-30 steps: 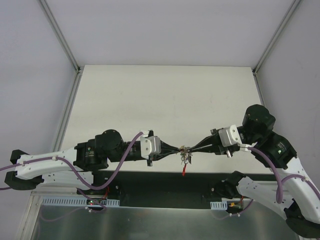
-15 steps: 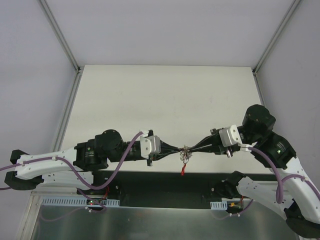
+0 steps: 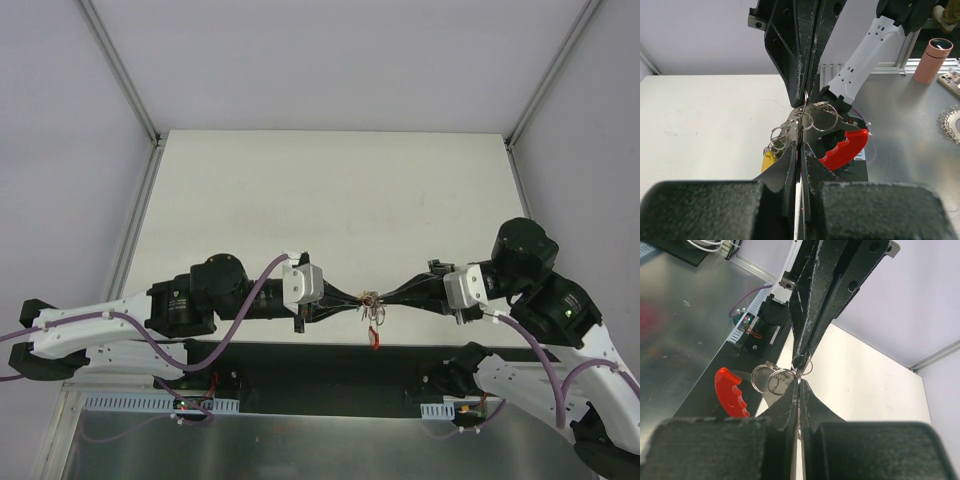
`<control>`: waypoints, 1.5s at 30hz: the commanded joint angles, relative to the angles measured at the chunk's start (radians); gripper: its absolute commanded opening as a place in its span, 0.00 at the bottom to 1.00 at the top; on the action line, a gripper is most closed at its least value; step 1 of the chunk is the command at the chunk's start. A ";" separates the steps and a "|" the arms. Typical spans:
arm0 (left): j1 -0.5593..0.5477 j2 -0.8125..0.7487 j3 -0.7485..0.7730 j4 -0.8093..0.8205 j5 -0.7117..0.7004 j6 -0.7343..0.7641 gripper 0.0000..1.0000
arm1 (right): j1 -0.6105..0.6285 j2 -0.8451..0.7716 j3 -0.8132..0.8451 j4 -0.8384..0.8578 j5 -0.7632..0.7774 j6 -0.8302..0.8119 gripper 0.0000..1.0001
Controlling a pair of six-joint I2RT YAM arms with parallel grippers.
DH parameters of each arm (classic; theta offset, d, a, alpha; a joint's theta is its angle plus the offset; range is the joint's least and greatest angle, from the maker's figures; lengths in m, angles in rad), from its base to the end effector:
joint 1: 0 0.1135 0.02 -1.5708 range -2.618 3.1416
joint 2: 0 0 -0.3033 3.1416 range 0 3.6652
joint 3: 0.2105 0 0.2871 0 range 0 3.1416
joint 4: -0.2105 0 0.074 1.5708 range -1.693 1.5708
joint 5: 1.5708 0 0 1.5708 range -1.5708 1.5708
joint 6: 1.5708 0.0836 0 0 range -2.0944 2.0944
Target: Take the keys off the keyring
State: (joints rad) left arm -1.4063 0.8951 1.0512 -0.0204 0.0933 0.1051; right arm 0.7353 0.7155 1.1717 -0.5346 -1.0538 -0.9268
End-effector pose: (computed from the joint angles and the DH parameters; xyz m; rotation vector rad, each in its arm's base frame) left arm 0.0339 -0.2520 0.4743 1.1126 1.0609 -1.1224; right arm 0.0489 0.1422 0.4810 -1.6075 0.4041 0.7163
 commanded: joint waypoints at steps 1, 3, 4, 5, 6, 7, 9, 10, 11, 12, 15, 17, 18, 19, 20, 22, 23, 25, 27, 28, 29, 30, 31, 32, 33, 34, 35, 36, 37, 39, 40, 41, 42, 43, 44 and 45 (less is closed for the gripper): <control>0.024 -0.004 0.073 -0.029 0.043 -0.053 0.00 | -0.002 -0.017 0.051 -0.097 -0.009 -0.115 0.01; 0.029 0.007 0.092 -0.045 0.049 -0.068 0.00 | -0.001 -0.022 0.046 -0.097 -0.018 -0.116 0.01; 0.039 0.010 0.095 -0.046 0.049 -0.074 0.00 | -0.001 -0.024 0.045 -0.097 -0.015 -0.116 0.01; 0.043 0.011 0.105 -0.050 0.055 -0.082 0.00 | -0.002 -0.027 0.043 -0.100 -0.015 -0.121 0.01; 0.047 0.016 0.110 -0.058 0.054 -0.091 0.00 | -0.002 -0.028 0.040 -0.099 -0.012 -0.121 0.01; 0.049 0.018 0.116 -0.064 0.057 -0.096 0.00 | -0.002 -0.030 0.040 -0.100 -0.011 -0.122 0.01; 0.055 0.024 0.131 -0.069 0.053 -0.102 0.00 | -0.001 -0.033 0.043 -0.103 -0.015 -0.126 0.01; 0.058 0.024 0.135 -0.075 0.048 -0.102 0.00 | -0.002 -0.033 0.049 -0.116 -0.020 -0.129 0.01; 0.062 0.024 0.139 -0.078 0.046 -0.102 0.00 | -0.002 -0.031 0.054 -0.125 -0.021 -0.139 0.01; 0.063 0.025 0.141 -0.081 0.036 -0.102 0.00 | -0.001 -0.031 0.059 -0.133 -0.028 -0.144 0.01; 0.076 0.033 0.151 -0.098 0.022 -0.140 0.00 | -0.001 -0.039 0.060 -0.139 -0.031 -0.150 0.01; 0.082 0.039 0.161 -0.111 0.023 -0.148 0.00 | -0.002 -0.040 0.062 -0.137 -0.034 -0.150 0.01; 0.090 0.051 0.167 -0.118 0.025 -0.154 0.00 | -0.001 -0.044 0.062 -0.136 -0.034 -0.147 0.01; 0.092 0.054 0.171 -0.125 0.034 -0.157 0.00 | -0.002 -0.053 0.060 -0.116 -0.031 -0.139 0.01; 0.095 0.060 0.182 -0.137 0.040 -0.159 0.00 | -0.002 -0.059 0.051 -0.098 -0.025 -0.130 0.01; 0.096 0.076 0.191 -0.150 0.055 -0.163 0.00 | -0.001 -0.089 0.033 -0.014 0.030 -0.083 0.01; 0.099 0.079 0.197 -0.154 0.057 -0.163 0.00 | -0.001 -0.103 0.004 0.022 0.090 -0.060 0.01; 0.101 0.087 0.199 -0.171 0.062 -0.165 0.00 | -0.002 -0.131 -0.018 0.082 0.133 -0.043 0.01; 0.104 0.088 0.196 -0.173 0.080 -0.163 0.00 | -0.002 -0.145 -0.023 0.101 0.188 -0.030 0.01; 0.102 0.090 0.194 -0.174 0.088 -0.162 0.00 | -0.002 -0.145 -0.020 0.094 0.201 -0.030 0.01; 0.104 0.090 0.193 -0.174 0.089 -0.159 0.00 | -0.002 -0.140 -0.018 0.091 0.215 -0.032 0.01; 0.105 0.091 0.191 -0.174 0.091 -0.157 0.00 | -0.001 -0.140 -0.020 0.091 0.218 -0.032 0.01; 0.104 0.091 0.190 -0.176 0.094 -0.154 0.00 | -0.002 -0.139 -0.021 0.093 0.219 -0.032 0.01; 0.105 0.096 0.188 -0.176 0.097 -0.150 0.00 | -0.002 -0.137 -0.023 0.093 0.231 -0.027 0.01; 0.104 0.096 0.188 -0.176 0.101 -0.150 0.00 | -0.001 -0.139 -0.026 0.100 0.245 -0.020 0.01; 0.104 0.096 0.188 -0.176 0.103 -0.150 0.00 | -0.002 -0.142 -0.035 0.120 0.259 -0.015 0.01; 0.104 0.099 0.184 -0.176 0.111 -0.140 0.00 | -0.002 -0.145 -0.041 0.131 0.290 -0.004 0.01; 0.105 0.100 0.179 -0.176 0.118 -0.136 0.00 | -0.002 -0.151 -0.046 0.143 0.302 -0.001 0.01; 0.105 0.102 0.172 -0.174 0.120 -0.131 0.00 | -0.002 -0.154 -0.055 0.163 0.314 0.006 0.01; 0.105 0.110 0.162 -0.176 0.135 -0.119 0.00 | -0.002 -0.160 -0.063 0.203 0.348 0.029 0.01; 0.104 0.113 0.159 -0.176 0.135 -0.117 0.00 | -0.001 -0.162 -0.072 0.211 0.354 0.034 0.01; 0.105 0.120 0.158 -0.176 0.140 -0.114 0.00 | -0.002 -0.165 -0.075 0.219 0.373 0.039 0.01; 0.105 0.123 0.156 -0.176 0.146 -0.114 0.00 | -0.002 -0.165 -0.076 0.232 0.386 0.051 0.01; 0.105 0.126 0.153 -0.176 0.160 -0.114 0.00 | -0.002 -0.166 -0.079 0.239 0.399 0.055 0.01; 0.105 0.133 0.153 -0.176 0.164 -0.114 0.00 | -0.001 -0.168 -0.089 0.245 0.414 0.060 0.01; 0.104 0.134 0.152 -0.176 0.167 -0.114 0.00 | -0.002 -0.171 -0.093 0.263 0.420 0.066 0.01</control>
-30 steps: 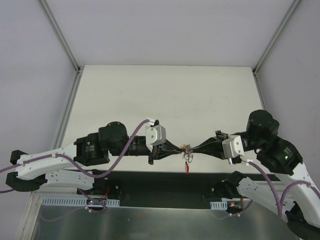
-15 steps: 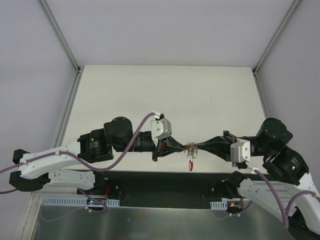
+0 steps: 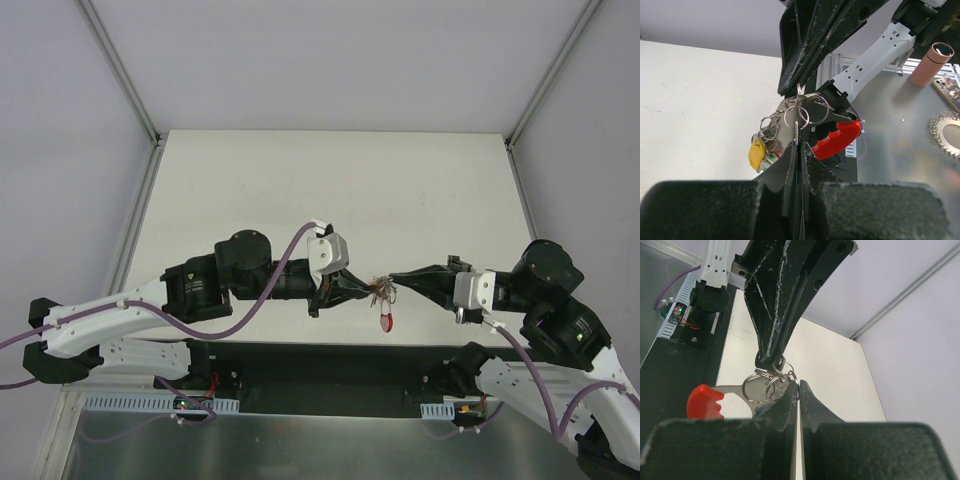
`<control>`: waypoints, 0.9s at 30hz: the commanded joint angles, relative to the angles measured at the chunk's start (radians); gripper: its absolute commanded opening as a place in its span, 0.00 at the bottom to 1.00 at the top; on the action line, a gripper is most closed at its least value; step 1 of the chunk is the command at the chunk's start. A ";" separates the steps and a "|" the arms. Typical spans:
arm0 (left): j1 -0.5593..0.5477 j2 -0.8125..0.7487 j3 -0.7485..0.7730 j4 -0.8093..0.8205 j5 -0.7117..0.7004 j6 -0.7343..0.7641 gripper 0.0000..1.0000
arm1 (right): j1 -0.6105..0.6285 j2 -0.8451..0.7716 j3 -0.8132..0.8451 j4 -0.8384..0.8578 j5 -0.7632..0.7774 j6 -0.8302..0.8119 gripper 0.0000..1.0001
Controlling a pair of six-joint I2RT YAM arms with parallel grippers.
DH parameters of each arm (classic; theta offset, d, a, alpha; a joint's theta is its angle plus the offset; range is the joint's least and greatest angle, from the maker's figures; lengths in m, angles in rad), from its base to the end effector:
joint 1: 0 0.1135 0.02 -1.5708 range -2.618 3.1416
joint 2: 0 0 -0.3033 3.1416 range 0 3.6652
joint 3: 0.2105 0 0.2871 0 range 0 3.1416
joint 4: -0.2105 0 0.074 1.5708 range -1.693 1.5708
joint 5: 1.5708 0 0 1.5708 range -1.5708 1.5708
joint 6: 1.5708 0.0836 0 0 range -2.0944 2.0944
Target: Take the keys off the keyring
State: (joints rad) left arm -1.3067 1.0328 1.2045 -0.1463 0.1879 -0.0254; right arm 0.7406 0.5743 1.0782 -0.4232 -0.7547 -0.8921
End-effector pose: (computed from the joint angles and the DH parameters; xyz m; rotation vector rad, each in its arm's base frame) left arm 0.0599 -0.2812 0.4850 1.1251 1.2396 -1.1795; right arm 0.0475 0.1210 0.4772 -1.4361 0.5220 0.4396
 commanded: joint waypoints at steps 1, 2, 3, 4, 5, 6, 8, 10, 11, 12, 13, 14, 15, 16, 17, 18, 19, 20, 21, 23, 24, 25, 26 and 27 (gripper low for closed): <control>0.006 0.001 -0.005 -0.049 0.074 0.016 0.00 | -0.006 -0.034 -0.006 0.159 0.129 0.036 0.01; 0.004 0.006 -0.005 -0.050 0.073 0.016 0.00 | -0.006 -0.034 -0.011 0.161 0.136 0.038 0.01; 0.004 0.009 -0.006 -0.050 0.073 0.036 0.00 | -0.007 -0.033 -0.011 0.161 0.141 0.039 0.01; 0.004 0.012 -0.011 -0.049 0.073 0.039 0.00 | -0.006 -0.033 -0.011 0.161 0.146 0.044 0.01; 0.006 0.019 -0.013 -0.050 0.068 0.041 0.00 | -0.006 -0.033 -0.012 0.164 0.150 0.048 0.01; 0.006 0.024 -0.013 -0.050 0.070 0.041 0.00 | -0.006 -0.033 -0.015 0.170 0.155 0.051 0.01; 0.006 0.036 -0.016 -0.050 0.062 0.045 0.00 | -0.006 -0.030 -0.014 0.170 0.164 0.059 0.01; 0.006 0.044 -0.016 -0.050 0.058 0.048 0.00 | -0.006 -0.025 -0.012 0.172 0.166 0.068 0.01; 0.006 0.052 -0.016 -0.049 0.064 0.048 0.00 | -0.006 -0.022 -0.014 0.175 0.169 0.074 0.01; 0.006 0.056 -0.014 -0.049 0.062 0.050 0.00 | -0.007 -0.021 -0.018 0.182 0.170 0.078 0.01; 0.006 0.058 -0.011 -0.047 0.062 0.047 0.00 | -0.007 -0.019 -0.020 0.185 0.172 0.081 0.01; 0.006 0.067 -0.011 -0.049 0.065 0.047 0.00 | -0.007 -0.019 -0.023 0.189 0.176 0.088 0.01; 0.006 0.069 -0.010 -0.049 0.067 0.048 0.00 | -0.006 -0.017 -0.026 0.193 0.178 0.090 0.01; 0.004 0.073 -0.010 -0.049 0.065 0.047 0.00 | -0.006 -0.019 -0.029 0.195 0.178 0.093 0.01; 0.004 0.078 -0.011 -0.049 0.064 0.048 0.00 | -0.006 -0.019 -0.032 0.199 0.183 0.099 0.01; 0.006 0.081 -0.011 -0.049 0.061 0.048 0.00 | -0.007 -0.021 -0.034 0.208 0.183 0.104 0.01; 0.004 0.084 -0.013 -0.047 0.061 0.050 0.00 | -0.007 -0.021 -0.034 0.212 0.184 0.108 0.01; 0.004 0.087 -0.014 -0.044 0.064 0.048 0.00 | -0.007 -0.021 -0.034 0.215 0.186 0.114 0.01; 0.004 0.088 -0.016 -0.041 0.064 0.050 0.00 | -0.006 -0.019 -0.034 0.224 0.186 0.125 0.01; 0.006 0.098 -0.017 -0.038 0.065 0.050 0.00 | -0.007 -0.013 -0.034 0.235 0.196 0.139 0.01; 0.004 0.099 -0.017 -0.036 0.064 0.050 0.00 | -0.006 -0.011 -0.037 0.242 0.202 0.157 0.01; 0.006 0.101 -0.017 -0.036 0.070 0.048 0.00 | -0.006 -0.005 -0.038 0.247 0.215 0.165 0.01; 0.006 0.102 -0.017 -0.035 0.070 0.048 0.00 | -0.006 -0.005 -0.044 0.253 0.221 0.173 0.01; 0.006 0.104 -0.019 -0.030 0.068 0.047 0.00 | -0.006 -0.005 -0.047 0.267 0.230 0.180 0.01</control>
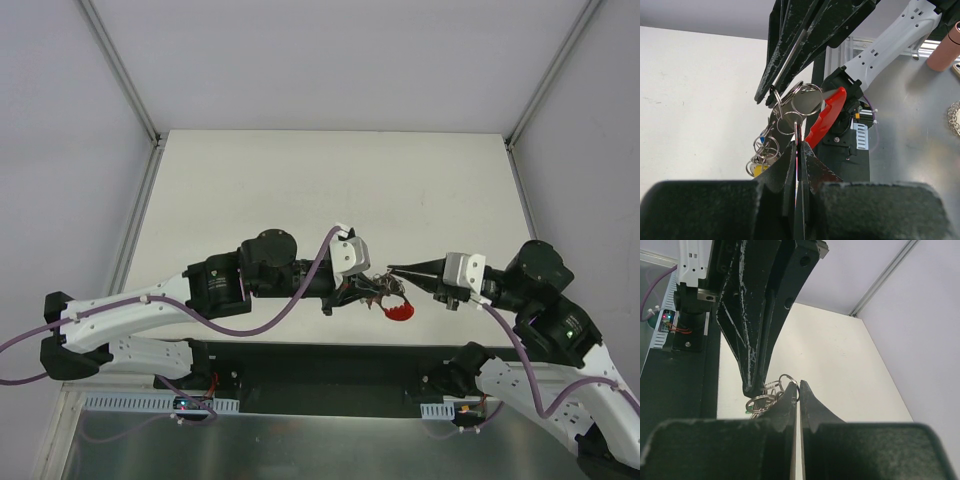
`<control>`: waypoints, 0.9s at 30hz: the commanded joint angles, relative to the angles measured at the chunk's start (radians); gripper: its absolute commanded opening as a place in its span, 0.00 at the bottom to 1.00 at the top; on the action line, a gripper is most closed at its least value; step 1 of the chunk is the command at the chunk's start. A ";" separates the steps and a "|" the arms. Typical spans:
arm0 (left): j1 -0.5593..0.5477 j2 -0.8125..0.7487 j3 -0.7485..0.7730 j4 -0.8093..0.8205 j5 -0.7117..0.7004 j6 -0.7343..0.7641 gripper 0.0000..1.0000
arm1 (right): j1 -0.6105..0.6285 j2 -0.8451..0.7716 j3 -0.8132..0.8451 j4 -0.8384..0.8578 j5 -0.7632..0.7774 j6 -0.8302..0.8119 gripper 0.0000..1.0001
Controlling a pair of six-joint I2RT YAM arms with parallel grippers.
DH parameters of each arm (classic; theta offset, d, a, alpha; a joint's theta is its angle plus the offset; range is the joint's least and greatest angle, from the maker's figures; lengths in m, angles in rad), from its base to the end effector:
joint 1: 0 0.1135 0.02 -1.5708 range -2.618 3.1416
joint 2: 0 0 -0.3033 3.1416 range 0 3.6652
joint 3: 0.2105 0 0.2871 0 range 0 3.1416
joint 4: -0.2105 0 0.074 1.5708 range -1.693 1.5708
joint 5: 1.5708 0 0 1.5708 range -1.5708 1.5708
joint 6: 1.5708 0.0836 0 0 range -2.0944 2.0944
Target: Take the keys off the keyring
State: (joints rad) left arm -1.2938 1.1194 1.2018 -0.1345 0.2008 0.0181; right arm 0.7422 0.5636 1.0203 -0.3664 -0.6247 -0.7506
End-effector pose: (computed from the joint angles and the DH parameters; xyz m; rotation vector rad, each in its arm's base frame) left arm 0.0710 -0.3107 0.4612 1.1930 1.2773 -1.1242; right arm 0.0630 0.1242 0.4660 -1.3400 0.7055 0.4545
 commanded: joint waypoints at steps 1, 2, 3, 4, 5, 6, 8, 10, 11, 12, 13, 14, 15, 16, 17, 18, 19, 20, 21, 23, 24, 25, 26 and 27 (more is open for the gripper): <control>-0.007 0.017 -0.018 -0.039 0.058 0.003 0.00 | -0.007 -0.001 0.005 0.219 0.115 0.051 0.01; -0.007 0.019 -0.019 -0.037 0.061 0.000 0.00 | -0.007 -0.001 -0.002 0.228 0.123 0.056 0.01; -0.009 0.019 -0.021 -0.033 0.061 -0.001 0.00 | -0.009 -0.002 -0.006 0.236 0.126 0.060 0.01; -0.007 0.017 -0.025 -0.031 0.061 -0.004 0.00 | -0.007 -0.001 -0.006 0.236 0.131 0.069 0.01; -0.007 0.016 -0.027 -0.028 0.060 -0.006 0.00 | -0.009 -0.001 -0.008 0.238 0.134 0.071 0.01; -0.009 0.016 -0.028 -0.024 0.061 -0.004 0.00 | -0.007 -0.001 -0.012 0.239 0.138 0.076 0.01; -0.007 0.014 -0.033 -0.017 0.060 -0.006 0.00 | -0.007 -0.001 -0.015 0.241 0.157 0.092 0.01; -0.009 0.016 -0.036 -0.008 0.060 -0.007 0.00 | -0.007 -0.001 -0.020 0.241 0.180 0.103 0.01; -0.009 0.014 -0.036 -0.005 0.061 -0.009 0.00 | -0.009 -0.001 -0.022 0.241 0.184 0.112 0.01; -0.009 0.016 -0.036 -0.002 0.060 -0.009 0.00 | -0.007 0.001 -0.023 0.241 0.189 0.117 0.01; -0.007 0.017 -0.038 0.003 0.061 -0.012 0.00 | -0.007 0.002 -0.023 0.239 0.195 0.119 0.01; -0.009 0.019 -0.038 0.007 0.065 -0.012 0.00 | -0.007 0.004 -0.025 0.238 0.204 0.122 0.01; -0.009 0.022 -0.036 0.010 0.066 -0.012 0.00 | -0.006 0.005 -0.026 0.236 0.212 0.123 0.01; -0.007 0.022 -0.034 0.013 0.071 -0.014 0.00 | -0.007 0.009 -0.029 0.235 0.217 0.120 0.01; -0.007 0.022 -0.034 0.018 0.072 -0.015 0.00 | -0.007 0.012 -0.031 0.233 0.235 0.120 0.01; -0.009 0.023 -0.036 0.021 0.075 -0.015 0.00 | -0.007 0.015 -0.032 0.231 0.247 0.123 0.01; -0.007 0.022 -0.038 0.026 0.083 -0.017 0.00 | -0.007 0.019 -0.035 0.231 0.266 0.122 0.01; -0.007 0.023 -0.039 0.029 0.083 -0.015 0.00 | -0.007 0.021 -0.040 0.233 0.272 0.123 0.01; -0.009 0.025 -0.044 0.035 0.083 -0.015 0.00 | -0.006 0.021 -0.042 0.236 0.279 0.132 0.01; -0.007 0.028 -0.048 0.041 0.083 -0.015 0.00 | -0.006 0.019 -0.048 0.251 0.304 0.146 0.01; -0.007 0.029 -0.053 0.044 0.083 -0.015 0.00 | -0.007 0.018 -0.054 0.256 0.313 0.151 0.01; -0.009 0.036 -0.057 0.045 0.081 -0.015 0.00 | -0.007 0.016 -0.058 0.262 0.336 0.163 0.01; -0.007 0.037 -0.059 0.050 0.077 -0.015 0.00 | -0.006 0.015 -0.061 0.268 0.347 0.166 0.01; -0.009 0.039 -0.062 0.052 0.077 -0.015 0.00 | -0.007 0.015 -0.066 0.271 0.355 0.171 0.01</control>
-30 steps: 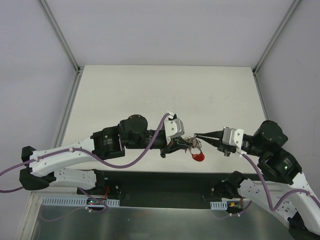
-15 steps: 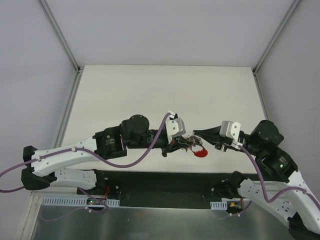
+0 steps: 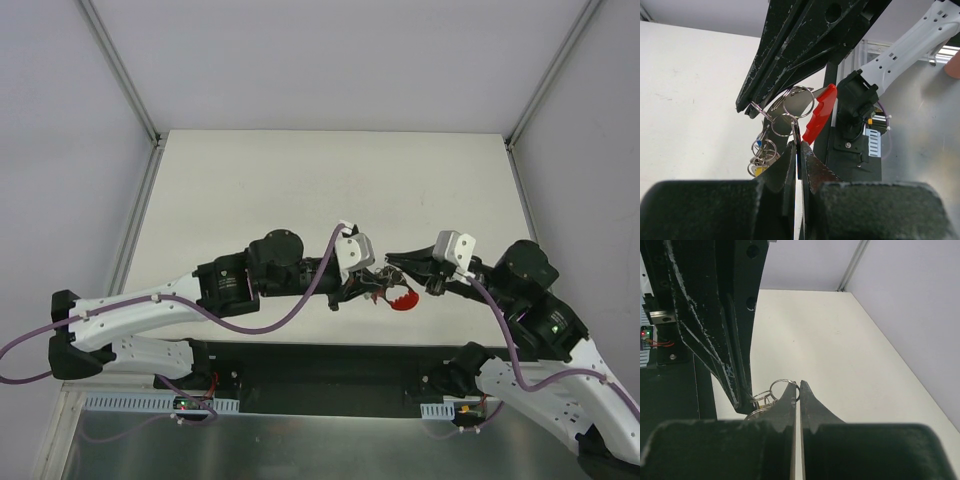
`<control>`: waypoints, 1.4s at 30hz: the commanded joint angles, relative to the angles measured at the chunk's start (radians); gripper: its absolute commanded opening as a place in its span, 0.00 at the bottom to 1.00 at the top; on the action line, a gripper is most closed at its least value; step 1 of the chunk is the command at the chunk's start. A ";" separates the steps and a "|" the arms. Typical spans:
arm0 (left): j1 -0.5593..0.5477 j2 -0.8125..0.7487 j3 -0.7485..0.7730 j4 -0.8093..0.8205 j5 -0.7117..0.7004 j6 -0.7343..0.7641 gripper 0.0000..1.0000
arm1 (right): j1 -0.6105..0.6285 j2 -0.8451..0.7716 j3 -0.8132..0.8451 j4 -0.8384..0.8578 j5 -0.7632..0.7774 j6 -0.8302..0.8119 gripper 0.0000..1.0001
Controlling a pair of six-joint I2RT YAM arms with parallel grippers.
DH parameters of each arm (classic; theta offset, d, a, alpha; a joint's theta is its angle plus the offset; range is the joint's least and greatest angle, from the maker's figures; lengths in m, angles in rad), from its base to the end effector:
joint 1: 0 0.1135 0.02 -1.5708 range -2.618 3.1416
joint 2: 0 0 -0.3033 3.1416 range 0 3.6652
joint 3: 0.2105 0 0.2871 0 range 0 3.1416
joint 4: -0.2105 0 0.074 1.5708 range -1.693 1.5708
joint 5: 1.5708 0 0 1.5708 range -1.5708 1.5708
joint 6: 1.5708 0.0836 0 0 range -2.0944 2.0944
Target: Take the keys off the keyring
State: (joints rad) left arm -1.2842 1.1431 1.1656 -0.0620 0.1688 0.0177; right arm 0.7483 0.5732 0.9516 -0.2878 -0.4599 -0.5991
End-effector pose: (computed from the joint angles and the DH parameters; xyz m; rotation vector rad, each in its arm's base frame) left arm 0.0798 -0.3203 0.4496 1.1547 1.2848 -1.0969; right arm 0.0863 0.1308 0.4509 -1.2029 0.9073 0.4598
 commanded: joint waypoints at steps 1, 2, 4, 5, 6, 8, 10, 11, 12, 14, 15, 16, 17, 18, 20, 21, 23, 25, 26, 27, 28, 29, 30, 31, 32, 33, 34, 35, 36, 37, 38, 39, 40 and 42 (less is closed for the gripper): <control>-0.017 0.021 -0.029 -0.016 0.104 -0.016 0.00 | -0.013 0.005 0.001 0.193 0.207 0.030 0.01; -0.018 0.023 -0.030 -0.015 0.101 -0.015 0.00 | -0.013 0.008 0.001 0.196 0.211 0.035 0.01; -0.017 0.033 -0.038 -0.007 0.095 -0.016 0.00 | -0.013 0.010 -0.004 0.199 0.227 0.048 0.01; -0.018 0.037 -0.041 -0.002 0.090 -0.015 0.00 | -0.012 0.010 -0.004 0.199 0.228 0.056 0.01; -0.018 0.041 -0.043 -0.002 0.087 -0.015 0.00 | -0.012 0.014 -0.002 0.199 0.233 0.061 0.01; -0.018 0.053 -0.041 0.002 0.092 -0.013 0.00 | -0.013 0.019 0.001 0.200 0.248 0.070 0.01; -0.018 0.064 -0.046 0.007 0.095 -0.015 0.00 | -0.012 0.020 -0.001 0.203 0.263 0.076 0.01; -0.018 0.066 -0.049 0.011 0.097 -0.015 0.00 | -0.015 0.020 -0.001 0.206 0.267 0.079 0.01; -0.017 0.067 -0.053 0.014 0.098 -0.015 0.00 | -0.014 0.022 -0.002 0.208 0.270 0.081 0.01; -0.017 0.072 -0.060 0.028 0.094 -0.015 0.00 | -0.013 0.022 -0.001 0.210 0.274 0.085 0.01; -0.018 0.073 -0.069 0.033 0.092 -0.015 0.00 | -0.013 0.024 0.001 0.211 0.276 0.091 0.01; -0.017 0.079 -0.072 0.037 0.090 -0.015 0.00 | -0.013 0.025 0.001 0.213 0.280 0.094 0.01; -0.018 0.081 -0.073 0.040 0.087 -0.015 0.00 | -0.013 0.025 0.001 0.217 0.283 0.099 0.01; -0.017 0.084 -0.076 0.045 0.086 -0.015 0.00 | -0.012 0.028 0.001 0.219 0.283 0.104 0.01; -0.017 0.086 -0.080 0.050 0.081 -0.015 0.00 | -0.013 0.028 0.003 0.223 0.279 0.117 0.01; -0.017 0.084 -0.084 0.059 0.078 -0.015 0.00 | -0.013 0.028 0.004 0.225 0.280 0.122 0.01; -0.017 0.086 -0.090 0.059 0.072 -0.015 0.00 | -0.013 0.034 0.007 0.222 0.285 0.134 0.01; -0.018 0.086 -0.098 0.086 0.069 -0.044 0.00 | -0.013 0.034 0.006 0.220 0.293 0.139 0.01; -0.017 0.086 -0.101 0.088 0.069 -0.047 0.00 | -0.013 0.033 0.006 0.222 0.291 0.140 0.01; -0.018 0.084 -0.104 0.091 0.069 -0.050 0.00 | -0.012 0.031 0.003 0.223 0.291 0.142 0.01; -0.017 0.081 -0.106 0.094 0.064 -0.051 0.00 | -0.013 0.030 0.000 0.222 0.277 0.140 0.01; -0.017 0.078 -0.107 0.094 0.054 -0.051 0.00 | -0.015 0.025 -0.002 0.222 0.268 0.133 0.01; -0.017 0.067 -0.109 0.093 0.046 -0.050 0.00 | -0.014 0.025 -0.004 0.222 0.261 0.133 0.01; -0.017 0.060 -0.110 0.093 0.040 -0.047 0.00 | -0.012 0.024 -0.008 0.214 0.248 0.127 0.01; -0.015 0.047 -0.112 0.093 0.032 -0.045 0.00 | -0.012 0.022 -0.011 0.211 0.239 0.107 0.01; -0.012 0.023 -0.113 0.093 0.026 -0.045 0.00 | -0.013 0.019 -0.020 0.210 0.228 0.095 0.01; -0.010 0.011 -0.113 0.093 0.021 -0.045 0.00 | -0.013 0.017 -0.028 0.196 0.237 0.087 0.01; -0.009 -0.003 -0.113 0.093 0.017 -0.047 0.00 | -0.015 0.017 -0.030 0.185 0.244 0.067 0.01; -0.009 -0.028 -0.113 0.093 0.014 -0.047 0.00 | -0.014 0.017 -0.030 0.173 0.248 0.056 0.01; -0.009 -0.039 -0.113 0.091 0.014 -0.048 0.00 | -0.013 0.016 -0.033 0.161 0.251 0.053 0.01; -0.009 -0.046 -0.112 0.091 0.017 -0.050 0.00 | -0.013 0.014 -0.036 0.156 0.251 0.050 0.01; -0.009 -0.060 -0.110 0.091 0.024 -0.051 0.00 | -0.013 0.014 -0.036 0.153 0.242 0.044 0.01; -0.009 -0.063 -0.109 0.090 0.032 -0.055 0.00 | -0.013 0.013 -0.036 0.147 0.236 0.039 0.01; -0.009 -0.075 -0.104 0.085 0.037 -0.052 0.00 | -0.013 0.014 -0.033 0.144 0.221 0.038 0.01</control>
State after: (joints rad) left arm -1.2682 1.1233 1.0634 0.0570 0.0814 0.0059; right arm 0.7509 0.5949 0.9024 -0.2771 -0.3222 -0.5056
